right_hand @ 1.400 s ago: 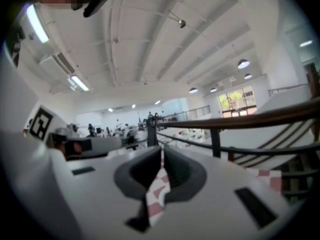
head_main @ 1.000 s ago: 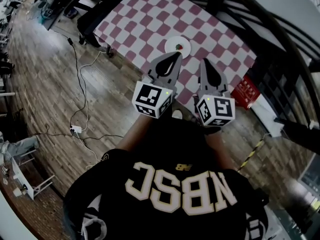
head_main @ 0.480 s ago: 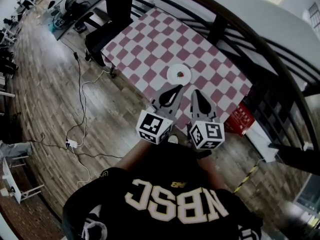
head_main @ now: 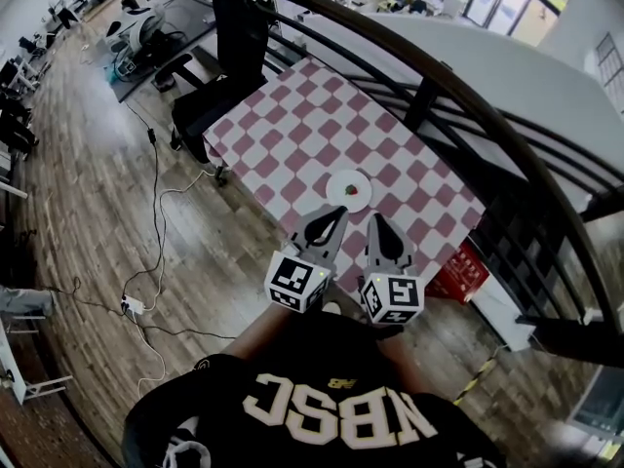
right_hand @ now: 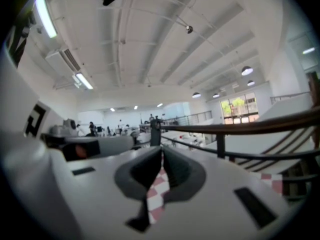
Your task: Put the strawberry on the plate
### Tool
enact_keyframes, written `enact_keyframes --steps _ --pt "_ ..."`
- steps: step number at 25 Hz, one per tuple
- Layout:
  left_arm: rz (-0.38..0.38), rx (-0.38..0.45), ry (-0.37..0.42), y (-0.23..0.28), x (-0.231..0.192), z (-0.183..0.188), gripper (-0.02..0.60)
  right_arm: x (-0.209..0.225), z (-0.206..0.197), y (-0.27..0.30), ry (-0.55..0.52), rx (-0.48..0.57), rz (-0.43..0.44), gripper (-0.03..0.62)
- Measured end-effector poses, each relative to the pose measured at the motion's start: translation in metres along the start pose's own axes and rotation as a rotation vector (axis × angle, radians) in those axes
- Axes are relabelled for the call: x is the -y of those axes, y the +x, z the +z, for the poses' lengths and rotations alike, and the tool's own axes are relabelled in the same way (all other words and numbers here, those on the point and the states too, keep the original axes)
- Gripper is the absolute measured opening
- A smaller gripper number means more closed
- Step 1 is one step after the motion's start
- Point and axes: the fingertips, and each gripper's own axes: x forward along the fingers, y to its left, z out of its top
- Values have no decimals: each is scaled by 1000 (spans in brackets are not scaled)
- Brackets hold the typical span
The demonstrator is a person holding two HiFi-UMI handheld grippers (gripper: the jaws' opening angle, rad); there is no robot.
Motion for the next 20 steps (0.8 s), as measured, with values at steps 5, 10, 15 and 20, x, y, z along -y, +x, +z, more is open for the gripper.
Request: enact_keyframes --steps 5,10,15,20 --pt "5 8 -4 8 -13 0 15 2 2 11 -25 -3 -1 20" --pt "4 -6 -23 19 -28 -6 15 7 2 25 -37 -10 -8 19" --pt "-7 -9 -55 39 -43 -4 15 23 0 38 -39 -36 -35 19" --pt "3 -74 -46 45 -54 -28 15 31 -17 37 -37 -56 -34 19"
